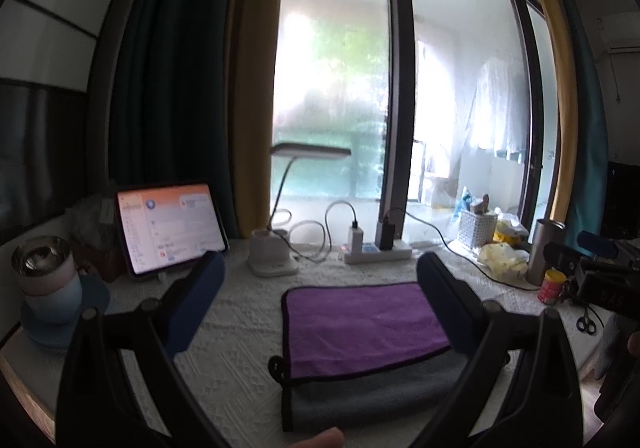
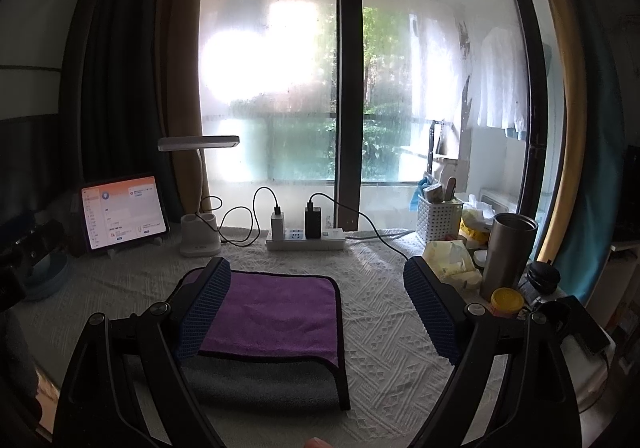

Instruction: Fold towel

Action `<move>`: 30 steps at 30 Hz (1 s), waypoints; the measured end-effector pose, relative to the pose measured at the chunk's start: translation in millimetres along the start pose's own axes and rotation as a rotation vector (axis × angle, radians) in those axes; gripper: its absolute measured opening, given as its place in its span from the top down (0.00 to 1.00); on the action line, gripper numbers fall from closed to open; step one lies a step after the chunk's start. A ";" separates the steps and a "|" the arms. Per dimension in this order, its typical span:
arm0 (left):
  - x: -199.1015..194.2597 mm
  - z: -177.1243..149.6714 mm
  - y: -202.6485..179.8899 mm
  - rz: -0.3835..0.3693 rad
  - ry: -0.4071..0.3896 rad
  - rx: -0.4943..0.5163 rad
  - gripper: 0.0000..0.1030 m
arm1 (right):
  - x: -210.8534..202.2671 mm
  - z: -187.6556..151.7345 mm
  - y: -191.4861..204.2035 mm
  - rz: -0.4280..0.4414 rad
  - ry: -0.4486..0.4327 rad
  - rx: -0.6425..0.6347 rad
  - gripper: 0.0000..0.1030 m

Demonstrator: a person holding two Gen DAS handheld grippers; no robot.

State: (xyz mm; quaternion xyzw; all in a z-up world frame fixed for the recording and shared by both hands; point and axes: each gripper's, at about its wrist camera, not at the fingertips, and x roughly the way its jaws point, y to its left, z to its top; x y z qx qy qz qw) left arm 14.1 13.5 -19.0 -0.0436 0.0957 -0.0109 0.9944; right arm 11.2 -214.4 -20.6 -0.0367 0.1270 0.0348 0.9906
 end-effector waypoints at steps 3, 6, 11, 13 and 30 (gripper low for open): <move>18.4 -11.6 9.0 -0.009 0.082 -0.025 0.05 | 14.6 -9.5 -4.7 0.010 0.054 0.012 0.12; 38.8 -26.6 17.1 -0.008 0.171 -0.047 0.05 | 34.4 -21.4 -9.0 0.019 0.120 0.024 0.12; 68.3 -57.5 23.0 -0.022 0.299 -0.063 0.05 | 70.8 -44.9 -15.0 0.053 0.245 0.051 0.12; 83.8 -71.1 27.2 -0.049 0.371 -0.097 0.05 | 85.5 -55.8 -16.3 0.074 0.296 0.065 0.13; 116.3 -113.3 34.5 -0.152 0.569 -0.181 0.21 | 133.8 -105.1 -25.4 0.131 0.519 0.117 0.42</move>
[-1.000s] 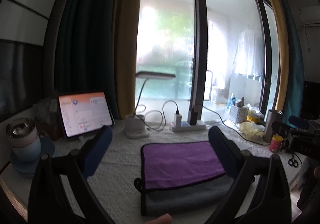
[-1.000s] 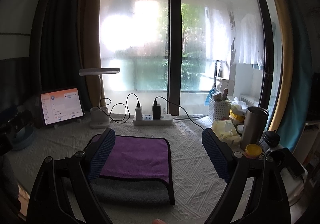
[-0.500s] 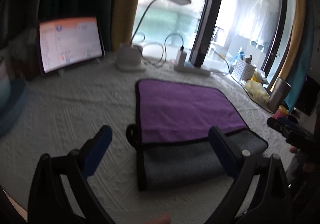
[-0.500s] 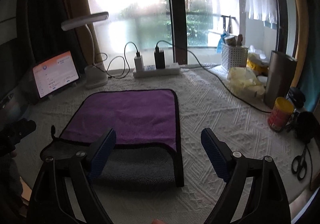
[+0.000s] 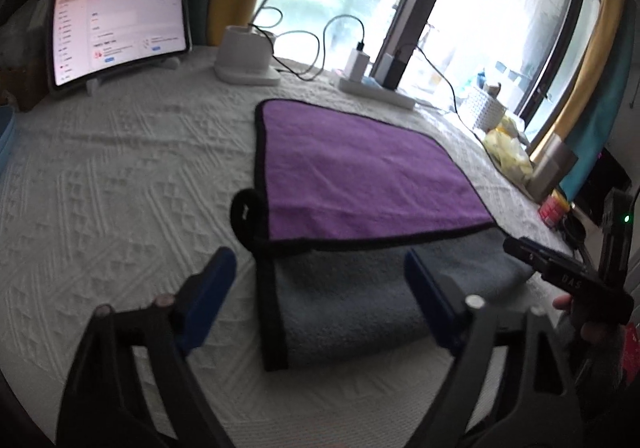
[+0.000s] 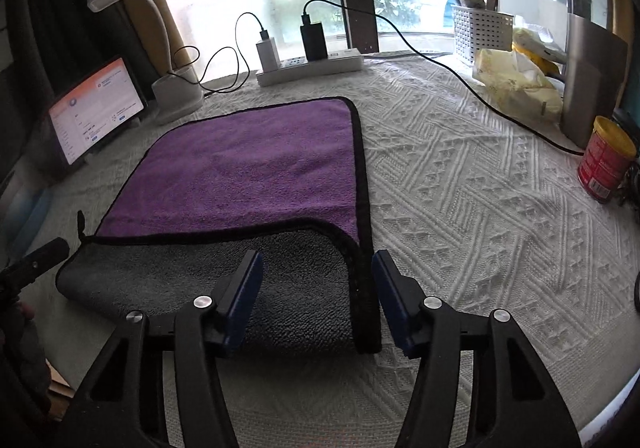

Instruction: Fold towel

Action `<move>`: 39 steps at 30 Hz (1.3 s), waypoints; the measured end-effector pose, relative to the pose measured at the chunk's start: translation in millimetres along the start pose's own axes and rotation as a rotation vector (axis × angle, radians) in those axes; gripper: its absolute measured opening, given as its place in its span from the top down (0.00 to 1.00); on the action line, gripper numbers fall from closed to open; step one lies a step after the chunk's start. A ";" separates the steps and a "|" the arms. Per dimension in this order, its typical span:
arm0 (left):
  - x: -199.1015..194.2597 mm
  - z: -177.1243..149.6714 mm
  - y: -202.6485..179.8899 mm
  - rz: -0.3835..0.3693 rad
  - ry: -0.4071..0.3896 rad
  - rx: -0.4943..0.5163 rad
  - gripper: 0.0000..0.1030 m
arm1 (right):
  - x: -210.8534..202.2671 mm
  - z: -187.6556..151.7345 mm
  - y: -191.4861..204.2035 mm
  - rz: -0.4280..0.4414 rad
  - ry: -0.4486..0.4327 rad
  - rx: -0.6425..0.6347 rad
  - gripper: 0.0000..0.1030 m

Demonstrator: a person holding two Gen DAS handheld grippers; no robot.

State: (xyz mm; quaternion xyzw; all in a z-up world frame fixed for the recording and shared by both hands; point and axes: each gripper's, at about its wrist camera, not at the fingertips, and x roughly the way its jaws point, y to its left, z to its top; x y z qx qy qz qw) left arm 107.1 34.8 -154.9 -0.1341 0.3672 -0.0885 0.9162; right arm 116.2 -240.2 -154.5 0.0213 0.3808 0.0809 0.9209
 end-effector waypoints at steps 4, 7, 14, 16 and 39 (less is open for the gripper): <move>12.7 -4.6 -2.7 0.020 0.050 0.014 0.38 | 1.0 -1.7 -0.9 0.004 0.004 0.003 0.46; 12.3 -5.5 -6.3 0.057 0.040 0.038 0.50 | 1.2 -3.1 -2.0 -0.001 0.005 0.010 0.57; 10.5 -8.2 -15.2 0.069 0.018 0.107 0.63 | -1.9 -3.2 -1.9 -0.004 -0.009 0.004 0.81; 9.3 -9.3 -17.4 0.073 0.012 0.119 0.64 | -2.4 -3.5 -1.0 -0.001 -0.011 -0.008 0.84; -10.1 -0.3 -32.6 0.063 -0.026 0.169 0.85 | -29.4 2.8 13.7 -0.041 -0.115 -0.119 0.95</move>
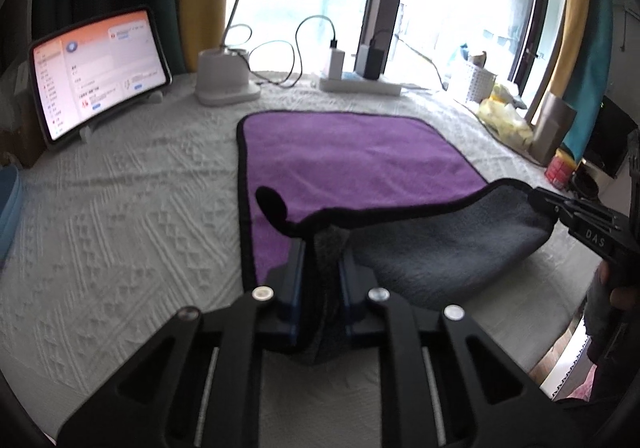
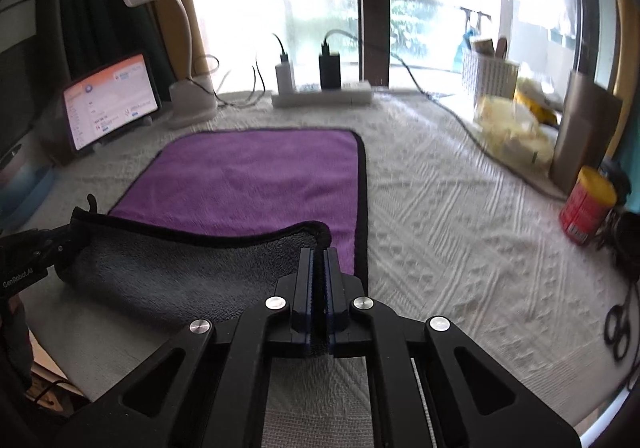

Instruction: Fold towel

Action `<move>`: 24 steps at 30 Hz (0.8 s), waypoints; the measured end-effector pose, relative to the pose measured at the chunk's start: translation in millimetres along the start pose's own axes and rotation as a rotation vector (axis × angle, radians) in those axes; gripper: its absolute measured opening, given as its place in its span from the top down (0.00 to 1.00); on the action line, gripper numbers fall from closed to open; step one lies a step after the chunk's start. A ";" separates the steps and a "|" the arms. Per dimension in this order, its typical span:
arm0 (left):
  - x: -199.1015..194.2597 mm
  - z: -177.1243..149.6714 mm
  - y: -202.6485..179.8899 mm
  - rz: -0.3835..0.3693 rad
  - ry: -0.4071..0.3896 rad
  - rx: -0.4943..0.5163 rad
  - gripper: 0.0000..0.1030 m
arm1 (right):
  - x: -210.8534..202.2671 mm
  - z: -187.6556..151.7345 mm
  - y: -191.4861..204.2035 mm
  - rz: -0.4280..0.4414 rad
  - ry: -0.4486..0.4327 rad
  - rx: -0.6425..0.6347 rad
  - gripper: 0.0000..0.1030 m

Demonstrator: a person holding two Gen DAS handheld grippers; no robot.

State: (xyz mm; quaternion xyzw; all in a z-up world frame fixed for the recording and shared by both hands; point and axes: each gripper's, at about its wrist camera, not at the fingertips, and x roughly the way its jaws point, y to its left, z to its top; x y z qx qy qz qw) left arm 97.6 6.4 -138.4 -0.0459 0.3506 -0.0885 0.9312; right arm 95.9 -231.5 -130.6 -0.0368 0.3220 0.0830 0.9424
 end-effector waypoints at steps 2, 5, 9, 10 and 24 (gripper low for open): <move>-5.0 4.5 -1.4 -0.002 -0.017 0.008 0.85 | -5.6 4.6 0.1 0.000 -0.019 -0.008 0.95; -10.2 11.5 -3.3 -0.008 -0.036 0.019 0.85 | -11.2 10.3 0.7 0.005 -0.041 -0.016 0.95; -14.7 21.2 -6.5 -0.010 -0.062 0.038 0.85 | -15.9 18.8 1.9 0.008 -0.067 -0.026 0.95; -15.4 23.2 -6.5 -0.009 -0.066 0.038 0.85 | -17.2 20.3 2.5 0.008 -0.073 -0.027 0.95; -12.4 57.3 -3.4 0.011 -0.134 0.081 0.85 | -13.4 47.7 -1.3 -0.002 -0.134 -0.057 0.95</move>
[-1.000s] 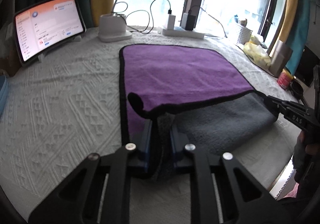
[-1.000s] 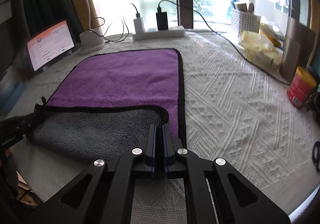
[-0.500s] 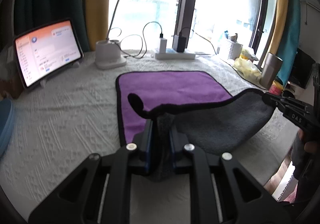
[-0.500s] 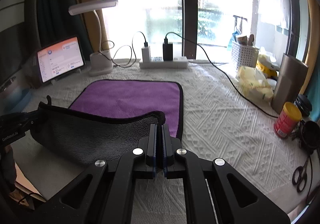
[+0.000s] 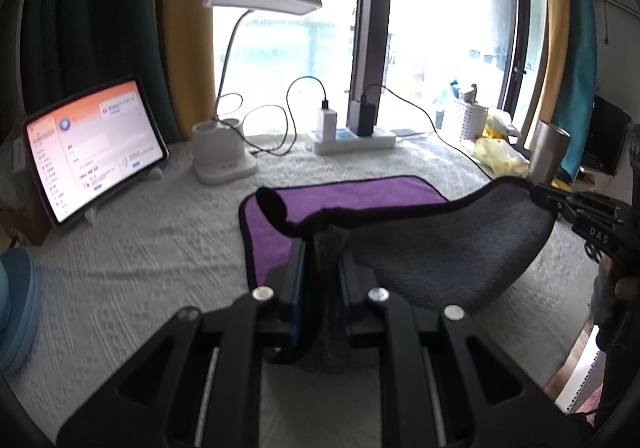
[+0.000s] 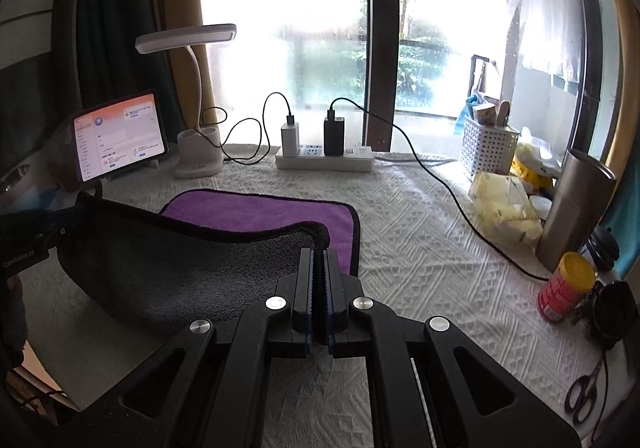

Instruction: Fold towel

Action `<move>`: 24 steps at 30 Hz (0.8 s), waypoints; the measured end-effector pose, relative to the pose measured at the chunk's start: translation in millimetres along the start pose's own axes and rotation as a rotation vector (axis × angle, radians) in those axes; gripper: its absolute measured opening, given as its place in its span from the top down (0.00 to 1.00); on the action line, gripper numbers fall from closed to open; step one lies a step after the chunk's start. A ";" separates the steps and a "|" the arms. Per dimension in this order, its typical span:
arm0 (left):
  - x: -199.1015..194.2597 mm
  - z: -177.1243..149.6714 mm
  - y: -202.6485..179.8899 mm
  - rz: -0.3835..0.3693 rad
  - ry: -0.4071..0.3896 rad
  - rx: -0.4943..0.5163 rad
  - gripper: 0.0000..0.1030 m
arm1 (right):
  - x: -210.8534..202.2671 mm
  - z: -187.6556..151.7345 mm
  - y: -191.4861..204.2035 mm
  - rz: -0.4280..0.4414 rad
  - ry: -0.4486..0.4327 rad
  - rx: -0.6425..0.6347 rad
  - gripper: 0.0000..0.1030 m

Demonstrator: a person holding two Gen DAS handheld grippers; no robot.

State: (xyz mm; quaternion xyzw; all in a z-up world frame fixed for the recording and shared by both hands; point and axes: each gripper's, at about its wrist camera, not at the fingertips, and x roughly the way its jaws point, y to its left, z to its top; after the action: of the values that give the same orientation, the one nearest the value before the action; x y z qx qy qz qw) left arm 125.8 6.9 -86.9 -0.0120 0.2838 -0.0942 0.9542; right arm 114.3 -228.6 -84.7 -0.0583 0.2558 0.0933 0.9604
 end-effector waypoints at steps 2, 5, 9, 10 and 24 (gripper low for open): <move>3.1 4.0 1.1 0.003 -0.008 -0.006 0.85 | 3.4 3.5 -0.9 0.001 -0.005 -0.001 0.95; 8.6 10.0 2.7 0.006 -0.014 -0.017 0.85 | 8.5 8.1 -1.0 0.003 -0.009 -0.003 0.95; 16.5 18.9 2.6 0.015 -0.020 -0.006 0.85 | 14.8 16.6 -1.1 0.008 -0.020 -0.015 0.95; 19.1 21.9 3.3 0.016 -0.023 -0.003 0.85 | 17.0 19.0 -1.1 0.009 -0.022 -0.018 0.95; 58.9 54.6 14.6 0.029 -0.030 -0.002 0.85 | 60.9 51.2 -13.0 0.029 -0.031 -0.005 0.95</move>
State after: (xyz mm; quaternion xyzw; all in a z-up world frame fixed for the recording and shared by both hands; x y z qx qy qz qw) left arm 206.4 8.6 -74.0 -0.0105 0.2698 -0.0800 0.9595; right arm 193.5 -224.1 -70.2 -0.0554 0.2415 0.1086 0.9627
